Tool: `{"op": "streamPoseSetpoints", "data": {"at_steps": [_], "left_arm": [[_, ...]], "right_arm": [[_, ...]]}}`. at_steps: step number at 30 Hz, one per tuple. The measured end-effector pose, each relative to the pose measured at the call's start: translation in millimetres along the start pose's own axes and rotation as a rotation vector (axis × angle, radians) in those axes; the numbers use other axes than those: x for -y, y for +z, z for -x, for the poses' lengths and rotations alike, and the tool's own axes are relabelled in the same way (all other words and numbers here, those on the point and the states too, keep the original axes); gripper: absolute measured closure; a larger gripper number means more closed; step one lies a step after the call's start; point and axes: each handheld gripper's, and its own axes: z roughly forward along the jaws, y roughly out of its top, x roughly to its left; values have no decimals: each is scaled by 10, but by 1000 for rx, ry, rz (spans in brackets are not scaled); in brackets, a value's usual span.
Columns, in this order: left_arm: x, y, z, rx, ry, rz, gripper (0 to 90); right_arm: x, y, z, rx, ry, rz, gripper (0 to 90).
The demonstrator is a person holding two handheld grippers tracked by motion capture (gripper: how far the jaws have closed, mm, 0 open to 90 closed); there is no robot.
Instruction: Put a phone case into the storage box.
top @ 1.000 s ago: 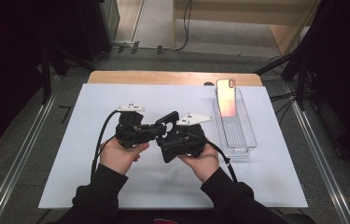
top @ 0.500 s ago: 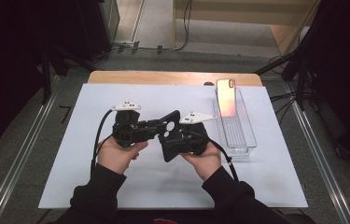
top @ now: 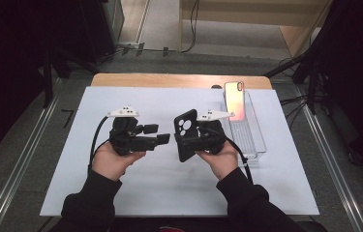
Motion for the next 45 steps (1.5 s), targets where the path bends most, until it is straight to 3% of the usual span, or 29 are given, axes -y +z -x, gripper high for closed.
{"op": "streamPoseSetpoints", "data": {"at_steps": [2, 7, 11, 15, 17, 23, 31, 39, 45], "left_arm": [[53, 5, -40, -10, 16, -3, 351], [189, 8, -131, 9, 13, -10, 350], [289, 9, -167, -8, 49, -31, 349], [398, 24, -217, 8, 31, -38, 321], [444, 23, -237, 0, 36, -47, 320], [592, 2, -320, -6, -8, -72, 320], [736, -113, -381, -35, 4, -84, 320], [852, -196, -402, -70, -14, -89, 320], [898, -237, -420, -72, -32, -94, 321]], "right_arm": [[-12, -25, 47, 0, 6, 0, 127], [-60, -114, 143, -20, 18, 6, 127], [-104, -182, 200, -41, 19, 6, 127], [-153, -253, 276, -70, 26, -3, 126], [-171, -293, 301, -67, 22, 6, 127], [-241, -422, 386, -60, 24, 12, 127], [-320, -586, 548, -50, 49, 27, 127], [-386, -746, 742, -7, 71, 44, 127], [-422, -854, 921, 40, 90, 63, 126]]}}
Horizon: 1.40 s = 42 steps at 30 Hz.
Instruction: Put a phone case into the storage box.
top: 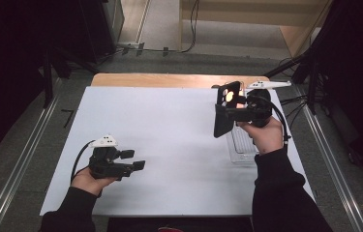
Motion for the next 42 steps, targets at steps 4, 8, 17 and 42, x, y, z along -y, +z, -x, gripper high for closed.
{"op": "streamPoseSetpoints", "data": {"at_steps": [4, 8, 17, 42], "left_arm": [[32, -18, -19, -14, -8, -1, 321], [70, -38, -23, -19, -22, 2, 321], [105, -68, -34, -21, -35, 6, 321], [116, -40, -71, -20, -40, -8, 321]], "right_arm": [[-21, -61, 155, 55, 22, 23, 126], [-13, -68, 291, 96, 50, 32, 126], [25, -16, 481, 184, 76, 17, 126], [235, 577, 927, 327, 152, -54, 126]]}}
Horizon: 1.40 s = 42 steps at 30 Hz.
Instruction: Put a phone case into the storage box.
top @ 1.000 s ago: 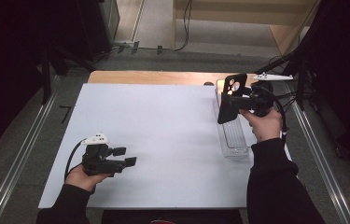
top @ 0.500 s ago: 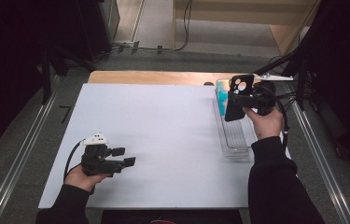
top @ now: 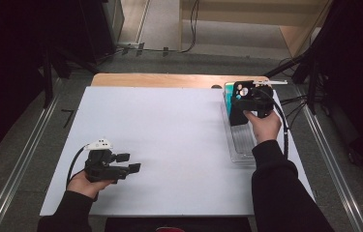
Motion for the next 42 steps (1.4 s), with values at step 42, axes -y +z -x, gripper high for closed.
{"op": "streamPoseSetpoints", "data": {"at_steps": [42], "left_arm": [[-34, 57, -31, 5, -5, -6, 323]], "right_arm": [[-158, 528, 28, 60, -13, -34, 0]]}}
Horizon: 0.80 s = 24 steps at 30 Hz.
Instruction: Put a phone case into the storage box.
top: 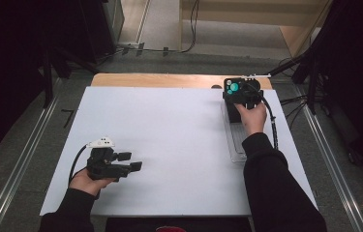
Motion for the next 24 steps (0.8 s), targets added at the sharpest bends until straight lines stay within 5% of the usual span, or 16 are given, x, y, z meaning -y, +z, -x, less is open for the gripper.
{"op": "streamPoseSetpoints", "data": {"at_steps": [11, 15, 18, 24], "left_arm": [[-15, -2, -9, 0, 3, 3, 322], [-25, -19, -20, -1, 5, 5, 322], [-34, -26, -34, 0, 4, 10, 322], [-60, -33, -58, 6, 7, 11, 322]], "right_arm": [[-93, -348, -166, -98, -6, 41, 0], [-103, -435, -264, -164, -17, 45, 0], [-87, -482, -354, -264, -47, 15, 0], [-6, -570, -496, -338, -98, -6, 0]]}}
